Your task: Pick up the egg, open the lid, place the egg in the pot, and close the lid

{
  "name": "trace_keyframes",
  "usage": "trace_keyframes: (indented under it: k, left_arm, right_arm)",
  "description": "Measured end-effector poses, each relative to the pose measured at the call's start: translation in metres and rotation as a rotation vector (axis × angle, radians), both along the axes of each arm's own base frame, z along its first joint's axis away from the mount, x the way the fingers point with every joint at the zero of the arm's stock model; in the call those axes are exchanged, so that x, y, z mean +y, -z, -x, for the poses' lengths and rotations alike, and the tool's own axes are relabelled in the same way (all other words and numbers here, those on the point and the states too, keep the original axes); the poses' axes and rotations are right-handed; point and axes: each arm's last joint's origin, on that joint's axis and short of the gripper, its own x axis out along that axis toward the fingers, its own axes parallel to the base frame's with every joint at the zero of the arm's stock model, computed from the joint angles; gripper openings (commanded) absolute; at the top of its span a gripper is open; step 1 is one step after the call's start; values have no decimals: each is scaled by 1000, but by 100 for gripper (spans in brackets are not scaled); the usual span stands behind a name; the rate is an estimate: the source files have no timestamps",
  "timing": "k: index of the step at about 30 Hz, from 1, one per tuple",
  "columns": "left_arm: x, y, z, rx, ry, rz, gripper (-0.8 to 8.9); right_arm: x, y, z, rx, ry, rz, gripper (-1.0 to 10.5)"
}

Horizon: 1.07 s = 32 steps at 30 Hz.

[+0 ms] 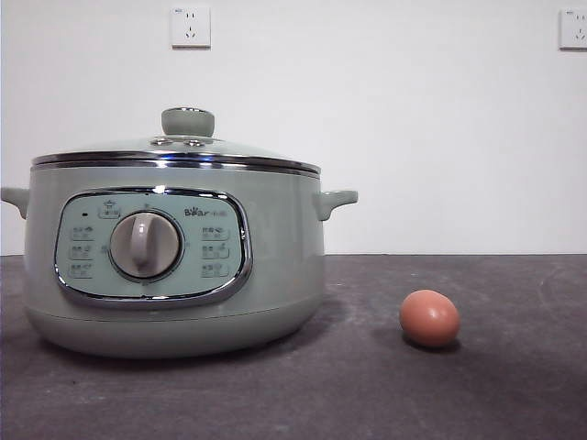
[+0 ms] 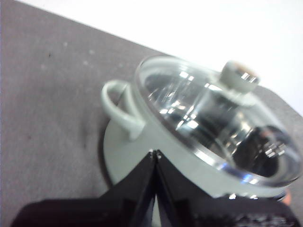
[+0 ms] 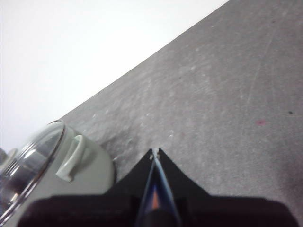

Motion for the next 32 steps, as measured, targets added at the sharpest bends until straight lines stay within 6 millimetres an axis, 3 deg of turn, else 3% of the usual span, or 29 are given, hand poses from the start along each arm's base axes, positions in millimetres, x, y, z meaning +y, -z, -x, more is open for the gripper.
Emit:
trace_keyframes:
  k: [9, 20, 22, 25, 27, 32]
  left_arm:
    - [-1, -69, 5, -101, 55, -57, -7]
    - [-6, -133, -10, 16, 235, -149, 12]
    - [-7, -139, -16, 50, 274, -155, 124]
    - [-9, -145, -27, 78, 317, -153, 329]
    - [-10, -146, -33, 96, 329, -150, 346]
    - [-12, -149, -43, 122, 345, -145, 346]
  right_arm:
    - [1, -57, -8, -5, -19, 65, -15]
    - [11, -126, -28, -14, -384, 132, 11]
    - [12, -135, -33, 2, -449, 135, 90]
    - [14, -144, -42, 36, -507, 143, 308]
    - [14, -148, -49, 65, -522, 144, 394]
    - [22, -148, -62, 113, -573, 147, 410]
